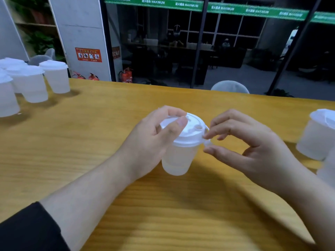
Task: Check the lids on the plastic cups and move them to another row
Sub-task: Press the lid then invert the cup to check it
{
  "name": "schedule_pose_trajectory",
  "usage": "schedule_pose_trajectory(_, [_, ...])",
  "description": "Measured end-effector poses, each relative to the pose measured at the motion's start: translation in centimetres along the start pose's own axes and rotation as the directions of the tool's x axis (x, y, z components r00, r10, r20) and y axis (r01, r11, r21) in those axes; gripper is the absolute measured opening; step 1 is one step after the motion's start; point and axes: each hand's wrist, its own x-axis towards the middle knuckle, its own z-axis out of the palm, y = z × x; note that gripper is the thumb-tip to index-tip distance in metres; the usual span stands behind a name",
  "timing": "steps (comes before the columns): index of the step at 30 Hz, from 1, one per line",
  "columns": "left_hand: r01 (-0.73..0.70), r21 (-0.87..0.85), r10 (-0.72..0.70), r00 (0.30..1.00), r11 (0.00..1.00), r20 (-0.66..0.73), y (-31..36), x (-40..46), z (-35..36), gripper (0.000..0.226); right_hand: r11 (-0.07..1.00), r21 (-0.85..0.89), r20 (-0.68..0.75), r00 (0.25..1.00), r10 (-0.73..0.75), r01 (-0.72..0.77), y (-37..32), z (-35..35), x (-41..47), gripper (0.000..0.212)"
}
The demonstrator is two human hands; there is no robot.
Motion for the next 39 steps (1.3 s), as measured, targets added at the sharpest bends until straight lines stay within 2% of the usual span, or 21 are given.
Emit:
schedule_pose_trajectory(4, [-0.013, 0.025, 0.013, 1.0, 1.0, 0.007, 0.2, -0.1, -0.1, 0.043, 0.999, -0.054, 0.031, 0.999, 0.007, -0.006, -0.2, -0.7, -0.1, 0.025])
schedule_pose_trajectory(11, [-0.005, 0.049, 0.004, 1.0, 0.999, 0.014, 0.2, -0.1, -0.2, 0.043, 0.983, -0.176, -0.001, 0.998, -0.058, 0.056, -0.2, -0.4, -0.1, 0.02])
schedule_pose_trajectory(15, [0.001, 0.038, -0.002, 1.0, 0.999, 0.027, 0.0, 0.0, -0.3, 0.043, 0.996, -0.087, -0.057, 0.998, -0.031, 0.026, -0.6, 0.1, -0.1, 0.016])
schedule_pose_trajectory(18, [0.007, 0.011, -0.007, 0.999, 1.0, 0.048, -0.1, 0.0, -0.3, 0.042, 0.998, 0.065, -0.187, 0.982, 0.028, -0.016, -1.0, 0.4, 0.1, 0.006])
schedule_pose_trajectory(20, [0.011, 0.006, -0.012, 0.998, 1.0, 0.058, -0.1, 0.0, -0.4, 0.04, 0.997, 0.067, -0.236, 0.97, 0.053, -0.038, -1.3, 0.6, 0.3, 0.003])
schedule_pose_trajectory(26, [0.029, 0.011, -0.03, 0.998, 1.0, 0.064, -0.2, 0.1, -0.3, 0.038, 0.983, -0.175, -0.217, 0.976, 0.012, -0.051, -1.9, 1.2, 0.9, 0.015])
schedule_pose_trajectory(30, [0.035, 0.029, -0.037, 0.997, 0.999, 0.067, -0.1, 0.1, -0.2, 0.033, 0.967, -0.253, -0.168, 0.986, -0.014, -0.03, -2.2, 1.0, 0.8, 0.023])
schedule_pose_trajectory(35, [0.043, 0.013, -0.043, 0.997, 0.999, 0.068, 0.2, 0.0, -0.2, 0.03, 0.926, -0.374, -0.124, 0.992, -0.003, -0.044, -2.9, 0.7, 0.6, 0.023])
schedule_pose_trajectory(39, [0.027, 0.002, -0.027, 0.997, 1.0, 0.071, 0.3, -0.1, -0.2, 0.04, 0.893, -0.446, -0.104, 0.995, 0.006, -0.052, -3.5, 0.9, 0.4, 0.021])
